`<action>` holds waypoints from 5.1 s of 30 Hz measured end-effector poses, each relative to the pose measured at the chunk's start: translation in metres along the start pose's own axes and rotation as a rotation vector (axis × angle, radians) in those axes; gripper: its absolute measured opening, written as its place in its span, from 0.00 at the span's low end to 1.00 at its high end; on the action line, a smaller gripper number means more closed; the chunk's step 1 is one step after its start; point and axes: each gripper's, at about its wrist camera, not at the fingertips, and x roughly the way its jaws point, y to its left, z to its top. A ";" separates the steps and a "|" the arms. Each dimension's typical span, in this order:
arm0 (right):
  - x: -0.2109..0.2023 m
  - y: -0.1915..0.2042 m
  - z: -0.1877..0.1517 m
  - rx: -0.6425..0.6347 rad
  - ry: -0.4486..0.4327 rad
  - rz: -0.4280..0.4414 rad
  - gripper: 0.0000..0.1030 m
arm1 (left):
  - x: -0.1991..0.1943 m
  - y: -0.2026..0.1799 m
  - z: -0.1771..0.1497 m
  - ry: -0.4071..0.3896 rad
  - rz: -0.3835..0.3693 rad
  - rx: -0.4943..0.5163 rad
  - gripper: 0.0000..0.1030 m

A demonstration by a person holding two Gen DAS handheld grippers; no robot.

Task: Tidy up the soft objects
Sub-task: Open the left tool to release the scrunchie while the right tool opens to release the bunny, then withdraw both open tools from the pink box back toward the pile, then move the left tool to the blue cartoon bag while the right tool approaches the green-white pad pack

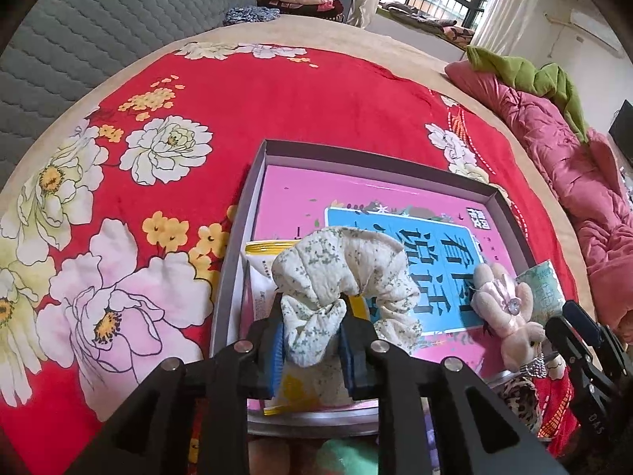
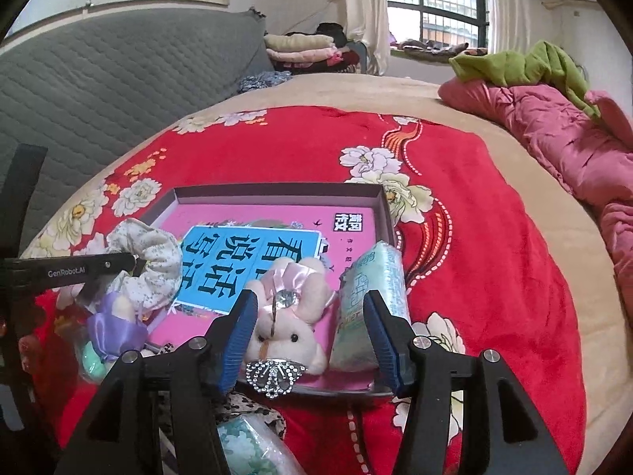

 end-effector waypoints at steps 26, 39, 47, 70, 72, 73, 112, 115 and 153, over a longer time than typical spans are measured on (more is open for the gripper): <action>-0.005 -0.001 0.004 0.020 -0.015 -0.016 0.61 | -0.008 0.007 0.004 -0.019 -0.012 -0.017 0.48; -0.014 -0.004 0.007 0.027 -0.032 -0.028 0.63 | -0.027 0.006 0.007 -0.056 -0.036 -0.023 0.53; -0.022 -0.003 0.009 0.024 -0.052 -0.041 0.67 | -0.040 0.000 0.007 -0.083 -0.041 -0.015 0.55; -0.064 -0.001 0.013 0.016 -0.133 -0.060 0.71 | -0.083 -0.006 -0.003 -0.136 -0.044 0.005 0.59; -0.069 0.000 0.013 0.013 -0.143 -0.062 0.71 | -0.089 -0.007 -0.003 -0.145 -0.045 0.007 0.59; -0.071 0.000 0.014 0.015 -0.147 -0.060 0.71 | -0.092 -0.008 -0.004 -0.150 -0.045 0.008 0.59; -0.163 0.016 -0.011 -0.030 -0.197 -0.054 0.72 | -0.169 -0.043 -0.056 -0.192 -0.053 0.094 0.62; -0.171 0.015 -0.015 -0.025 -0.198 -0.048 0.72 | -0.171 -0.049 -0.064 -0.183 -0.056 0.114 0.62; -0.170 0.016 -0.061 -0.084 -0.100 0.000 0.73 | -0.135 -0.082 -0.123 -0.001 -0.096 0.198 0.62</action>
